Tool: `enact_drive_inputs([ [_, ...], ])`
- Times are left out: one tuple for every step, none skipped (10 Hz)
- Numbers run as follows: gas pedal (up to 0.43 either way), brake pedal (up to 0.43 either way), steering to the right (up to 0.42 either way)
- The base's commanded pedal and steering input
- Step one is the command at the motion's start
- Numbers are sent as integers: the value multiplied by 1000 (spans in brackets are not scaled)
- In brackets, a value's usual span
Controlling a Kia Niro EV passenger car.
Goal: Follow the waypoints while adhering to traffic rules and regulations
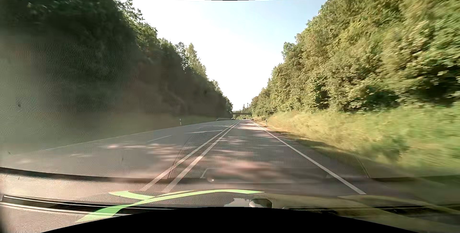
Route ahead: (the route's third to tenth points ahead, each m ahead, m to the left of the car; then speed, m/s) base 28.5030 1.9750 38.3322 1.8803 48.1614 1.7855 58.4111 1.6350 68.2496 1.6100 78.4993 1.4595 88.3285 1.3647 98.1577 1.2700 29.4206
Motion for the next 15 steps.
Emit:
enact_drive_inputs([
  [280,0,0],
  [248,0,-1],
  [248,0,-1],
  [248,0,-1],
  [248,0,-1],
  [248,0,-1],
  [268,0,-1],
  [287,0,0],
  [311,0,0],
  [331,0,0],
  [350,0,0],
  [358,0,0],
  [358,0,0],
  [358,0,0],
  [358,0,0],
])
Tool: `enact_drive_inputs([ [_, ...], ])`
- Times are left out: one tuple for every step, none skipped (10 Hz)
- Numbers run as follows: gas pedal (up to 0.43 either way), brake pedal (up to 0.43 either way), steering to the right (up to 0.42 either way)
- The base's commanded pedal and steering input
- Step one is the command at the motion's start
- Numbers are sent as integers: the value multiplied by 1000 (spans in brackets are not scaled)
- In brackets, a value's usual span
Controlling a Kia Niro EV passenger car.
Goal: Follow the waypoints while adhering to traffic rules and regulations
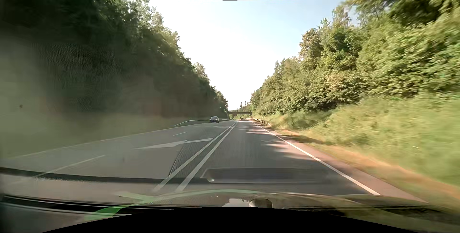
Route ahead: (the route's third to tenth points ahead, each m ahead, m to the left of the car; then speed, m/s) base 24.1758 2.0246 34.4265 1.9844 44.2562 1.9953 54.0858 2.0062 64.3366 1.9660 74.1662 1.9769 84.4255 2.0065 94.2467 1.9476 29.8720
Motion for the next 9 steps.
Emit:
enact_drive_inputs([
  [358,0,0],
  [370,0,0],
  [370,0,0],
  [370,0,0],
  [358,0,0],
  [331,0,0],
  [280,0,-1],
  [228,0,-1],
  [189,0,-1],
])
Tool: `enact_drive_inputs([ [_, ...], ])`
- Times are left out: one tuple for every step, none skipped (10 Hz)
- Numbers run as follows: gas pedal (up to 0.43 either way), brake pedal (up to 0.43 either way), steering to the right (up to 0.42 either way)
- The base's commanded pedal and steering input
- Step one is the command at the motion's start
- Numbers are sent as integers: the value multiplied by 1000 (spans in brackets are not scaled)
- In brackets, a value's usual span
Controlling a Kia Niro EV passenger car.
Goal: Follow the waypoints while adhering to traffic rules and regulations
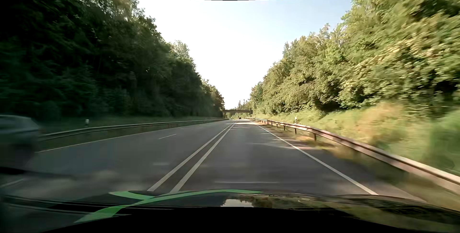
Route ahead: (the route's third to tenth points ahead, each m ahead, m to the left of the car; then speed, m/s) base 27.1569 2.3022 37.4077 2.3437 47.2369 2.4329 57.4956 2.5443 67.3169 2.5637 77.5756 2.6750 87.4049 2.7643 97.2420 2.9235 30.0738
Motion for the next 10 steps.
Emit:
enact_drive_inputs([
  [118,0,-1],
  [79,0,-1],
  [79,0,-1],
  [79,0,-1],
  [79,0,-1],
  [79,0,-1],
  [79,0,-1],
  [87,0,0],
  [87,0,-1],
  [87,0,-1],
])
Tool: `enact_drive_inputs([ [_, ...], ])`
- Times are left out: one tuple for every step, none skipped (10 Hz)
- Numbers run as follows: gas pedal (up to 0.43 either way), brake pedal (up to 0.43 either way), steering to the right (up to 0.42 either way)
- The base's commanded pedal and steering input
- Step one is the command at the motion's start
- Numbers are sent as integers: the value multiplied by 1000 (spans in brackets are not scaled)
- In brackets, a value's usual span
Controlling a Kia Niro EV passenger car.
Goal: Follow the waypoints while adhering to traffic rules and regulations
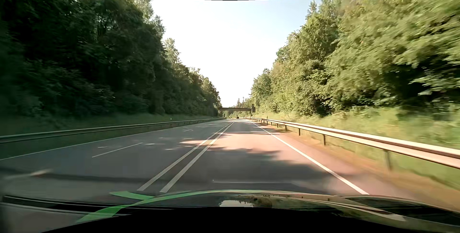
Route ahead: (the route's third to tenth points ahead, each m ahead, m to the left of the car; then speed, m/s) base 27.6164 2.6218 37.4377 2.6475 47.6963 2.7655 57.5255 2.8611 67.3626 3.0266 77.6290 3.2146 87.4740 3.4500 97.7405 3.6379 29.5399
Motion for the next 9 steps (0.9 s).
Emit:
enact_drive_inputs([
  [87,0,-1],
  [87,0,-1],
  [87,0,-2],
  [87,0,-1],
  [87,0,-1],
  [138,0,-2],
  [189,0,-1],
  [197,0,-2],
  [240,0,-2],
])
